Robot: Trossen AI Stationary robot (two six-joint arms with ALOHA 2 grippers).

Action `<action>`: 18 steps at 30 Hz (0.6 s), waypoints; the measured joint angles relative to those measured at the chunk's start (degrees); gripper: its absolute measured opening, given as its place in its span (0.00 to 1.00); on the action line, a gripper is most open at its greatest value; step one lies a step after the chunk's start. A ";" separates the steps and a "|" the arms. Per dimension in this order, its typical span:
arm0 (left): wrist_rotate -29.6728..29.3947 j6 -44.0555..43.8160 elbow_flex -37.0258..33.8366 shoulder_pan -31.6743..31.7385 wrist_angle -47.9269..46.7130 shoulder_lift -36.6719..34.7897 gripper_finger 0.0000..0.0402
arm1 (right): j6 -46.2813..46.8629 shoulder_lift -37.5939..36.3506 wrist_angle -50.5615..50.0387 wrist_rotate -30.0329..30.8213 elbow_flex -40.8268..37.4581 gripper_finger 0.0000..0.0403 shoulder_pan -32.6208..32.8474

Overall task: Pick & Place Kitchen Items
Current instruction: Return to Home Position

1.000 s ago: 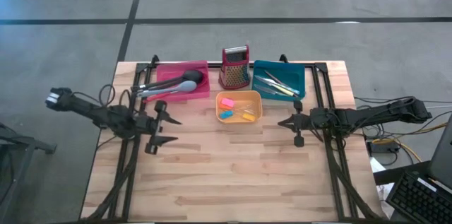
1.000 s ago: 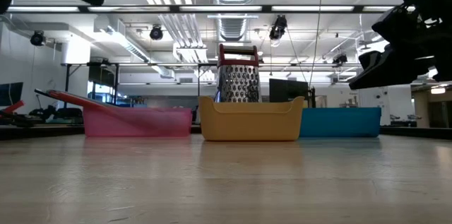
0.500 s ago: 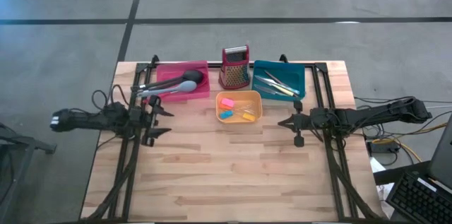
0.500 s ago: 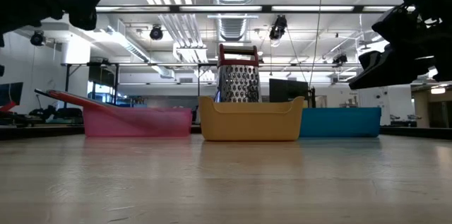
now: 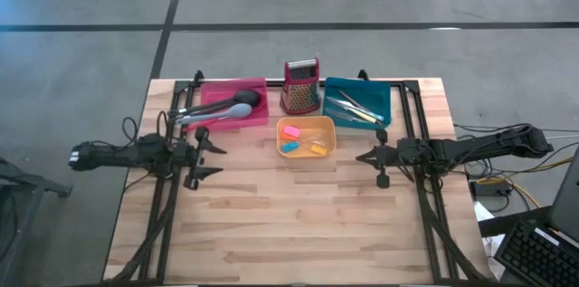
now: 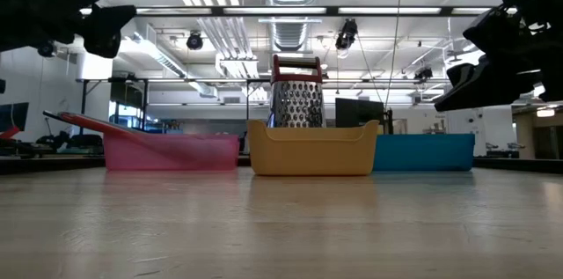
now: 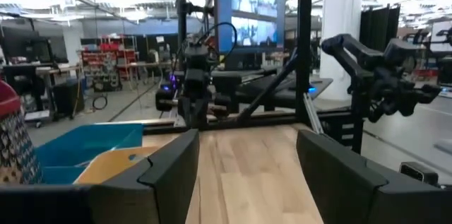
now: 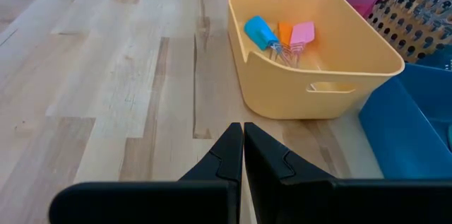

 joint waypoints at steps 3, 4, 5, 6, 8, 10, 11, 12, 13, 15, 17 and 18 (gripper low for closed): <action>-0.04 -0.05 0.00 0.00 0.28 -0.04 0.61 | 0.00 0.00 0.00 0.00 0.00 0.02 0.00; -0.06 -0.07 0.00 0.00 0.45 -0.04 0.61 | 0.00 0.02 0.00 0.00 0.00 0.02 0.00; -0.06 -0.07 0.00 0.00 0.26 -0.04 0.61 | -0.01 0.01 0.00 0.00 0.00 0.02 0.00; -0.08 -0.07 0.00 0.00 0.10 -0.02 0.61 | 0.00 0.02 -0.02 0.00 0.00 0.02 0.00; -0.08 -0.07 0.00 0.00 0.13 0.10 0.61 | -0.02 0.01 0.00 0.00 0.00 0.02 0.00; -0.08 -0.07 0.00 0.00 -0.16 0.20 0.61 | 0.00 0.02 -0.02 0.00 0.00 0.02 0.02; -0.08 -0.07 -0.01 0.00 -0.27 0.20 0.61 | -0.02 0.02 0.00 0.00 0.00 0.02 0.02; -0.08 -0.07 -0.02 0.00 -0.22 0.19 0.61 | 0.00 0.02 0.00 0.00 0.00 0.02 0.02; -0.08 -0.07 -0.02 0.00 -0.22 0.18 0.61 | 0.00 0.02 -0.02 0.00 0.00 0.02 0.02; -0.08 -0.07 -0.02 0.00 -0.25 0.20 0.61 | 0.00 -0.01 0.00 0.00 0.00 0.02 0.02; -0.08 -0.07 -0.02 0.00 -0.22 0.20 0.61 | -0.01 0.00 0.00 0.00 0.00 0.02 0.02; -0.08 -0.07 -0.02 0.00 -0.22 0.20 0.61 | 0.00 0.00 0.00 0.00 0.00 0.02 0.02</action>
